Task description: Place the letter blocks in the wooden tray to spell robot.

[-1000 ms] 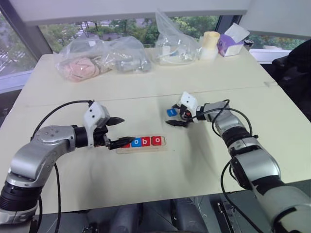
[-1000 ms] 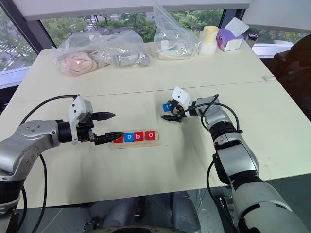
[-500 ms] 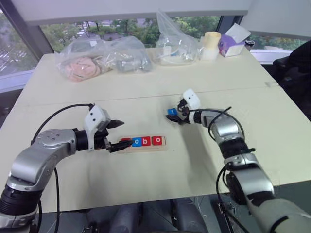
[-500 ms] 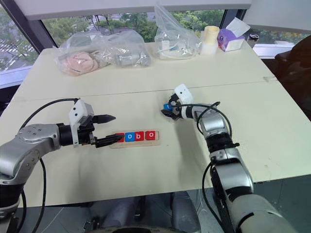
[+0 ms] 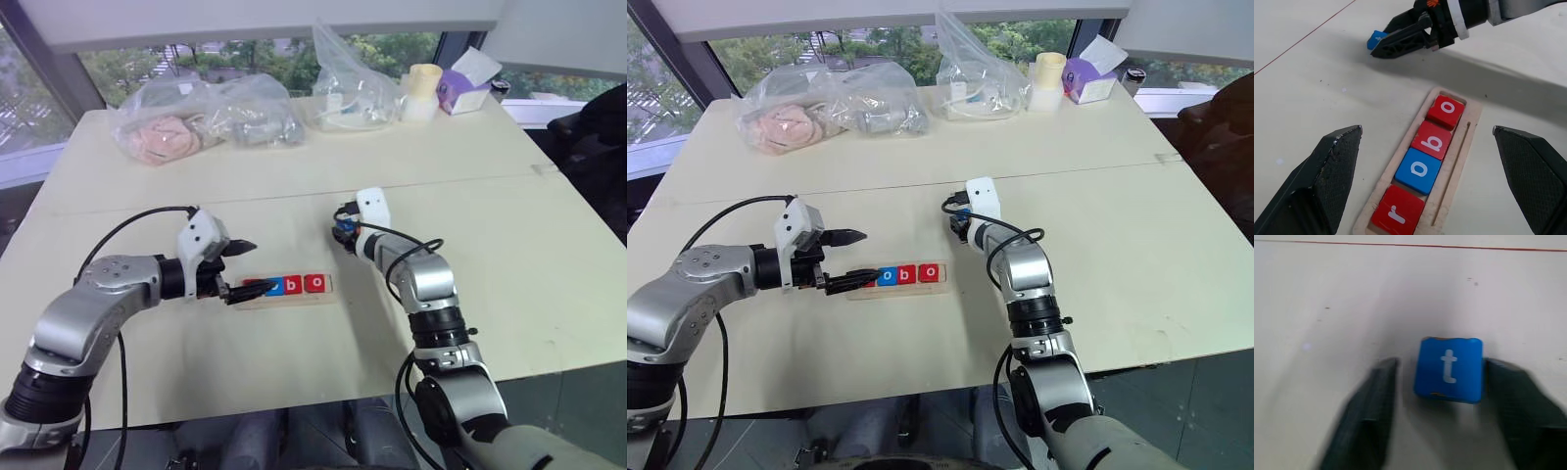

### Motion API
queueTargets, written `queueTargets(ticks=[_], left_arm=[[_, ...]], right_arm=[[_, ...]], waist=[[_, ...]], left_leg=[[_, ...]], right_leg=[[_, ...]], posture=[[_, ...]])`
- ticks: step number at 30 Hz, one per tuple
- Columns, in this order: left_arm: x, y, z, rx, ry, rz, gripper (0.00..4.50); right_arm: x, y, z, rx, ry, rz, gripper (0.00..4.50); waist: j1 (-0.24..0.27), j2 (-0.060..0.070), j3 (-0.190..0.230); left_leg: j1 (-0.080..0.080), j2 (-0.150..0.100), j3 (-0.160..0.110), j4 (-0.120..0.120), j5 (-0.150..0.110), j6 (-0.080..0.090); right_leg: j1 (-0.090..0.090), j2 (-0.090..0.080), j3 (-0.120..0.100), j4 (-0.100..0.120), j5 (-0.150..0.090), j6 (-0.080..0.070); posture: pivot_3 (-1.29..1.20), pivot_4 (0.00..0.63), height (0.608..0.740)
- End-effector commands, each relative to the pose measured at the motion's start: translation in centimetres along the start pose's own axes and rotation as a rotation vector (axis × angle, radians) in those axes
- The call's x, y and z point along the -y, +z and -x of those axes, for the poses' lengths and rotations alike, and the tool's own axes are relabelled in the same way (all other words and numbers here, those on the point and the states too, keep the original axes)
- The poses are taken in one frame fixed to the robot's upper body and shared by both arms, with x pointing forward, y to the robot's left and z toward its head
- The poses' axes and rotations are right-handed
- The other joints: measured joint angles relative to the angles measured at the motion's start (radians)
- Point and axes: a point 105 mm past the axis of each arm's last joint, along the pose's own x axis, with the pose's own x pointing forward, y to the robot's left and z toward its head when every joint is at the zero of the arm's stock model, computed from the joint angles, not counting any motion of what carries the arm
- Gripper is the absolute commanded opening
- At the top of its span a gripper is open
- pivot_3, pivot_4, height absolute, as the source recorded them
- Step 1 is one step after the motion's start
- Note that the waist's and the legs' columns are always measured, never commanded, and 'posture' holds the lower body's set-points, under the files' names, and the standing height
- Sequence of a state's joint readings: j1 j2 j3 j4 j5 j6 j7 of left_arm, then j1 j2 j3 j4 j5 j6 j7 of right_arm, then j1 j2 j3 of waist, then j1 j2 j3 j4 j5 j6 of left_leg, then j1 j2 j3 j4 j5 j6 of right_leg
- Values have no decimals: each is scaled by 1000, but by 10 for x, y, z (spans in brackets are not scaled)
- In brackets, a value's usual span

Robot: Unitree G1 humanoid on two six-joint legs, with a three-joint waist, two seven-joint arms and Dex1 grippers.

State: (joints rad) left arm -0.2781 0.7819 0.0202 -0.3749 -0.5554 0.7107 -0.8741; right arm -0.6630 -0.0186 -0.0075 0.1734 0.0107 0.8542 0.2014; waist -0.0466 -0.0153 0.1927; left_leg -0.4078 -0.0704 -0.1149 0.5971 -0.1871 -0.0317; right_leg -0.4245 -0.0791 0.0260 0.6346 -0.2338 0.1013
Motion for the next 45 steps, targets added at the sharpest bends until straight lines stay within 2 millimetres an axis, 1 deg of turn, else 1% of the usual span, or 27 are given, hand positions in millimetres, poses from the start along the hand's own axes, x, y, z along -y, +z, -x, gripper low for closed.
queueTargets(ticks=[1,4,5,6,8,10,13,15,18,21,24,26,28,29,32,33,34,35,38,39,40,41,43,45], left_arm=[[1,8,2,23,3,-40,4500],[4,6,3,7,-5,-51,4500],[6,3,3,-13,-8,-62,4500],[7,2,3,-15,-16,-60,4500],[9,3,2,-8,-26,-56,4500],[12,3,2,-10,-39,-61,4500],[17,7,-2,-6,-73,-76,4500],[17,9,-4,-2,-80,-77,4500],[14,7,-7,-6,-80,-73,4500],[14,5,-9,-11,-94,-68,4500],[14,5,-11,-11,-100,-68,4500],[13,4,-11,-20,-98,-75,4500],[12,3,-12,-25,-98,-78,4500],[12,3,-12,-24,-98,-77,4500],[11,2,-12,-23,-98,-75,4500],[11,1,-12,-25,-97,-75,4500],[11,1,-12,-26,-97,-76,4500],[12,1,-11,-27,-97,-77,4500],[12,1,-8,-32,-98,-82,4500],[11,1,-6,-36,-99,-86,4500],[10,2,-3,-43,-104,-93,4500],[10,3,-1,-51,-110,-99,4500],[11,4,3,-63,-128,-108,4500],[16,5,7,-79,-162,-115,4500]], right_arm=[[-3,10,3,41,-12,2,1153],[8,28,19,117,-62,27,1153],[9,33,29,132,-65,27,1153],[10,32,45,131,-60,23,1153],[9,23,72,103,-44,16,1153],[7,15,85,70,-27,11,1153],[-2,-9,108,-29,22,-227,1153],[-2,-18,115,-35,7,-286,1153],[-5,-31,119,-50,-2,-336,1153],[-20,-53,118,-123,33,-389,1153],[-22,-61,117,-160,41,-385,1153],[-19,-65,119,-182,34,-327,1153],[-18,-65,119,-186,32,-310,2166],[-19,-64,119,-184,39,-300,2518],[-18,-61,119,-180,38,-268,4080],[-16,-59,119,-175,33,-261,4455],[-15,-57,120,-170,31,-252,4455],[-12,-51,121,-149,34,-237,4455],[-6,-28,124,-78,86,-162,4455],[-1,-19,128,-67,115,-98,4455],[11,-5,131,-13,129,-27,4455],[17,4,137,15,179,54,4455],[17,15,149,84,332,206,4455],[18,12,160,99,469,339,4455]], waist=[[1,0,0],[3,0,0],[5,0,0],[5,0,0],[15,0,0],[18,0,0],[19,0,0],[20,1,0],[27,1,0],[27,1,0],[27,1,0],[26,1,0],[27,0,-1],[27,0,-1],[27,0,-1],[27,0,-1],[27,0,-1],[27,0,-1],[29,0,0],[29,0,0],[29,1,0],[29,1,0],[32,1,1],[32,1,1]], left_leg=[[0,0,0,0,0,0],[0,0,0,0,0,0],[0,0,0,0,0,0],[-1,0,0,0,0,0],[-2,-1,-1,0,0,0],[-2,-1,-1,-1,0,1],[-2,0,-1,0,0,1],[-1,2,-1,0,0,1],[-1,2,-1,0,0,1],[-2,1,0,0,0,0],[-2,1,0,-1,0,0],[-2,1,0,-1,0,0],[-2,1,0,-1,0,0],[-2,1,0,-1,0,0],[-2,1,0,-1,0,0],[-2,1,0,-1,0,0],[-2,1,0,-1,0,0],[-2,1,-1,-1,0,0],[-2,0,0,-1,0,0],[-2,0,0,-1,0,0],[-3,0,0,-1,0,0],[-3,0,0,-1,0,0],[-4,0,1,-1,-1,1],[-4,0,2,-2,-2,3]], right_leg=[[0,0,0,0,0,0],[0,0,0,0,0,0],[0,0,0,0,0,0],[0,-1,0,0,0,0],[-1,-2,0,-1,0,0],[-1,-2,-1,-1,0,0],[-1,-2,0,-2,-2,-4],[-1,0,0,-1,-2,-4],[-1,0,-1,-2,-2,-5],[-1,-1,-1,-3,-2,-5],[-1,-2,-1,-4,-2,-5],[-1,-2,0,-4,-2,-5],[-1,-2,-1,-4,-2,-5],[0,-2,-1,-4,-2,-5],[0,-2,-1,-5,-2,-5],[0,-2,-1,-5,-2,-5],[0,-3,-1,-5,-2,-5],[0,-3,-1,-5,-2,-5],[0,-3,-1,-5,-2,-5],[0,-3,-1,-5,-2,-5],[0,-3,-1,-5,-2,-5],[0,-3,-1,-6,-3,-5],[0,-3,-2,-8,-3,-4],[2,-3,-5,-11,-6,1]], posture=[[0,150,740],[0,150,740],[0,150,740],[0,150,740],[0,150,740],[0,150,740],[0,150,740],[0,150,740],[0,150,740],[0,150,740],[0,150,740],[0,150,740],[0,150,740],[0,150,740],[0,150,740],[0,150,740],[0,150,740],[0,150,740],[0,150,740],[0,150,740],[0,150,740],[0,150,740],[0,150,740],[0,150,740]])
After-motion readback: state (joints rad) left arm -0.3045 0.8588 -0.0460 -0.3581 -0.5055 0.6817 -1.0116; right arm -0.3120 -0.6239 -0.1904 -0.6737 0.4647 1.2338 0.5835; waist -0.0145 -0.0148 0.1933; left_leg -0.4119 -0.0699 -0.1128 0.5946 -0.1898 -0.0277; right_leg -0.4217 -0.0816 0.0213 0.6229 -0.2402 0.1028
